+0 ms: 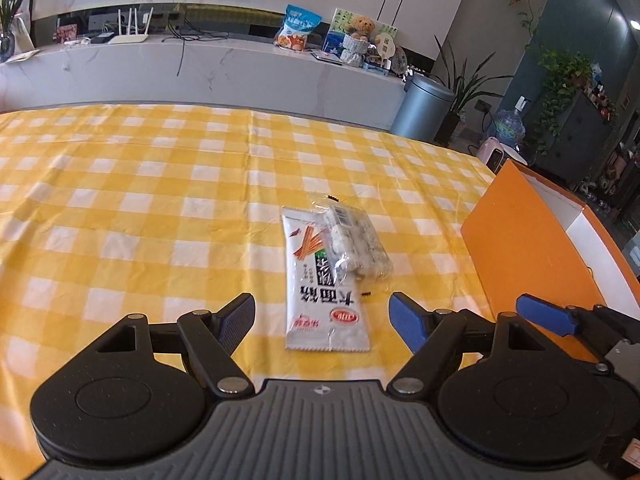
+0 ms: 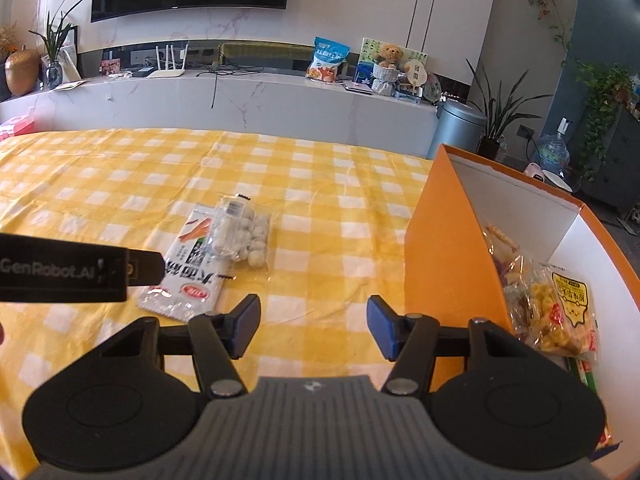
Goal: Organize snacks
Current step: 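Grasp the white spicy strip bag with left tool while right tool grasps the clear white-ball bag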
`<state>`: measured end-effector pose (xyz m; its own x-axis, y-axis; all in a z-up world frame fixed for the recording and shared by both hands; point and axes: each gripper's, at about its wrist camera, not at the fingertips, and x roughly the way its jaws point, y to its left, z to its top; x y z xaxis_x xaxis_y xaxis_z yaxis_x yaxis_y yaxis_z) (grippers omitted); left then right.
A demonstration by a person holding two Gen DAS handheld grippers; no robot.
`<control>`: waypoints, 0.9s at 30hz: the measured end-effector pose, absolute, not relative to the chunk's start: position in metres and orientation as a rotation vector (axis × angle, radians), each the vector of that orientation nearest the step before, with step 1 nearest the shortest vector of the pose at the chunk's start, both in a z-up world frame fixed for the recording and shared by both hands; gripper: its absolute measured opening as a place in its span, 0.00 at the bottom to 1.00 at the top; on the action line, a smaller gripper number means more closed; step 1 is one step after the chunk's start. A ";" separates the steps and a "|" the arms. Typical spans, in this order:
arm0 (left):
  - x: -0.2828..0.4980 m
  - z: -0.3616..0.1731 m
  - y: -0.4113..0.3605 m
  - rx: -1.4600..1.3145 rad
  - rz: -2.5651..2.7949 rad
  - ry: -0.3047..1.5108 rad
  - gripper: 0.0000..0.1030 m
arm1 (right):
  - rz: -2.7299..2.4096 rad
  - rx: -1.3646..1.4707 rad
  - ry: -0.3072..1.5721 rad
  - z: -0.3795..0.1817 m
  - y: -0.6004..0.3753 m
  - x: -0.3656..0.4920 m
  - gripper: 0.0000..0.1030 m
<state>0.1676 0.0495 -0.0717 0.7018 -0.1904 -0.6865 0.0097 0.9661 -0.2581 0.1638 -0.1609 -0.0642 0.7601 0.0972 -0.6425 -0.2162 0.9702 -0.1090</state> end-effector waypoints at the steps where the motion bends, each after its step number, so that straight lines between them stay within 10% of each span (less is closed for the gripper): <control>1: 0.173 -0.075 0.047 -0.231 -0.117 0.795 0.87 | 0.164 -0.173 0.686 -0.064 -0.162 0.168 0.56; 21: 0.218 -0.108 0.022 -0.040 -0.139 0.836 0.84 | 0.209 -0.145 0.662 -0.070 -0.165 0.187 0.59; 27: 0.216 -0.105 0.035 -0.048 -0.124 0.834 0.55 | 0.204 -0.144 0.668 -0.072 -0.163 0.189 0.64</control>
